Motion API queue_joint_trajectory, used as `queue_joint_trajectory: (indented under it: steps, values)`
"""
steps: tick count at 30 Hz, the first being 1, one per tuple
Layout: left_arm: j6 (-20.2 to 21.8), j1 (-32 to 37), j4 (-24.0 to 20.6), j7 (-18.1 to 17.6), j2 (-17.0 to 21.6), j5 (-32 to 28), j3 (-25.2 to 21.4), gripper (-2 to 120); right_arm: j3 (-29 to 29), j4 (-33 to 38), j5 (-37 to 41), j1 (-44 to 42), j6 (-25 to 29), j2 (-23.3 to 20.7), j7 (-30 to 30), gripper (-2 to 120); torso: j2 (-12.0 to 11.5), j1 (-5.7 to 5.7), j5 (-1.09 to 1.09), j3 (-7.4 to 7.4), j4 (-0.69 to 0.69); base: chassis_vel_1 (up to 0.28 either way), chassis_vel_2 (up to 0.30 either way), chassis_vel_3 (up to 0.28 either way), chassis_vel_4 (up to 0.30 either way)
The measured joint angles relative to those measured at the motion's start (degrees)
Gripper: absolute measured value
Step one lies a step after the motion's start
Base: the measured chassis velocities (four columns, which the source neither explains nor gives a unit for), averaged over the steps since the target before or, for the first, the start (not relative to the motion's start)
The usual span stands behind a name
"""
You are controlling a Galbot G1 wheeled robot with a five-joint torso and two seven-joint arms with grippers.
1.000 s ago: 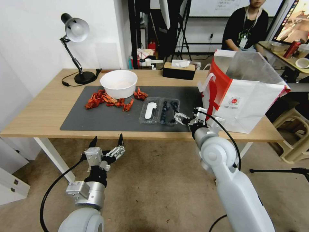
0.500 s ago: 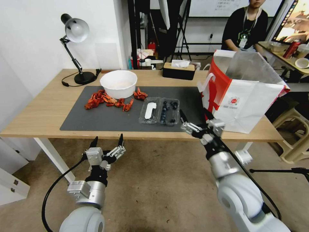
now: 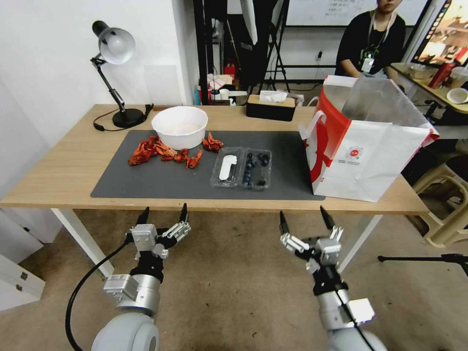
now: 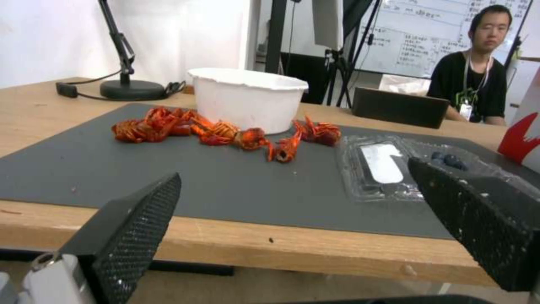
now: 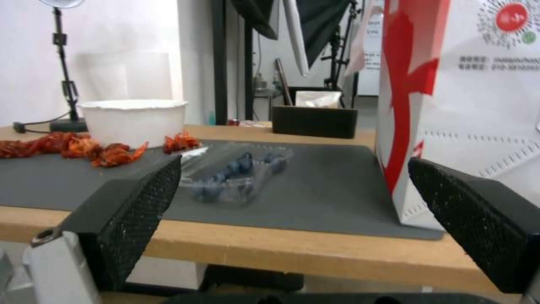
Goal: Close the takeout container lid, then place the container into the takeout bag.
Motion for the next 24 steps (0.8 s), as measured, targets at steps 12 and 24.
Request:
queue_joint_trajectory:
  steps: [12,24]
  values:
    - [-2.0,-2.1,1.5,0.0,3.6,-6.2,2.6,100,0.1,-1.1,1.3,1.2,-0.8,0.9,1.0,100,0.0,0.01,0.01,0.01,0.01,0.000,0.000,0.000,0.000]
    - [6.1,-12.0,-0.6,-7.1,14.6,-47.6,13.8,100,2.1,-1.4,2.0,1.0,-1.8,0.9,1.4,100,0.0,0.00,0.00,0.01,0.00,0.000,0.000,0.000,0.000]
